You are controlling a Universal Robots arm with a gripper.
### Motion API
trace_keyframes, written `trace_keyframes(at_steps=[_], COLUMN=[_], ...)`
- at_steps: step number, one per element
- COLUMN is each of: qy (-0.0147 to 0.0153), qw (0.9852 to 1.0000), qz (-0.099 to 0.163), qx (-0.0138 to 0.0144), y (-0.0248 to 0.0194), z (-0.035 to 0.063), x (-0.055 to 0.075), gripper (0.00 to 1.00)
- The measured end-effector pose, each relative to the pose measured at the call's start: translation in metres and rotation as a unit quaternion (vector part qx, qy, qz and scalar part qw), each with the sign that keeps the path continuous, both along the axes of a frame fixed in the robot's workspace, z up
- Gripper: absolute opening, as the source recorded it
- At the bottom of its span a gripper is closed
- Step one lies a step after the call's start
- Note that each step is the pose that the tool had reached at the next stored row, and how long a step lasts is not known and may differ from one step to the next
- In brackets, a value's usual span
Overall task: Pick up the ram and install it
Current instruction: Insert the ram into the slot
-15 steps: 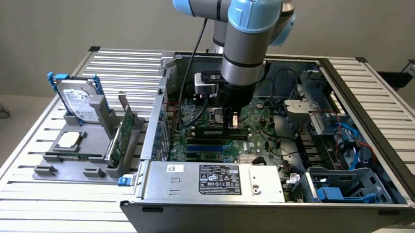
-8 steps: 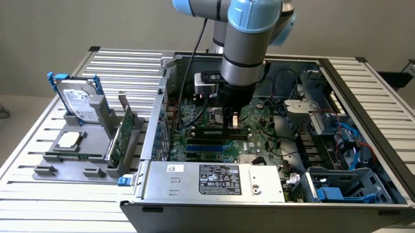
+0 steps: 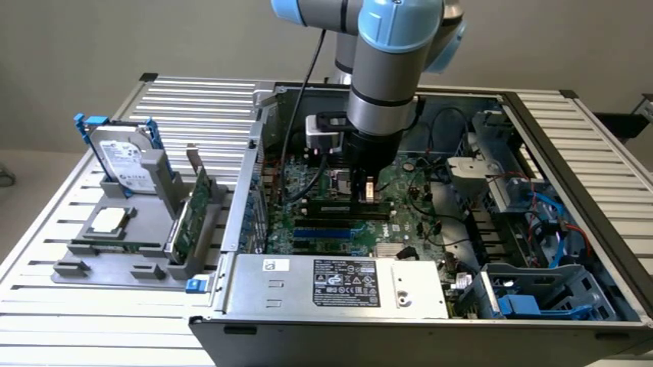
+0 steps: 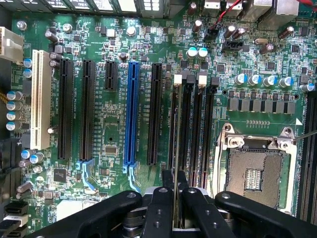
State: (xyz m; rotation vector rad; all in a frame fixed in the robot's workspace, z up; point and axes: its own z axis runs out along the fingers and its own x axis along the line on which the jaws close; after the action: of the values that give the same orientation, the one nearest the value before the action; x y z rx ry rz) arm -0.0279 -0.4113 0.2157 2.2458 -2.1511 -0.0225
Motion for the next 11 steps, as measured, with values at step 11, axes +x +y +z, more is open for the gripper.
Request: trace_keyframes(at_steps=[11], qy=[0.0], qw=[1.0], qz=[0.0], qx=[0.0], y=[0.0], z=[-0.0012], x=[-0.0001], gripper=[0.14])
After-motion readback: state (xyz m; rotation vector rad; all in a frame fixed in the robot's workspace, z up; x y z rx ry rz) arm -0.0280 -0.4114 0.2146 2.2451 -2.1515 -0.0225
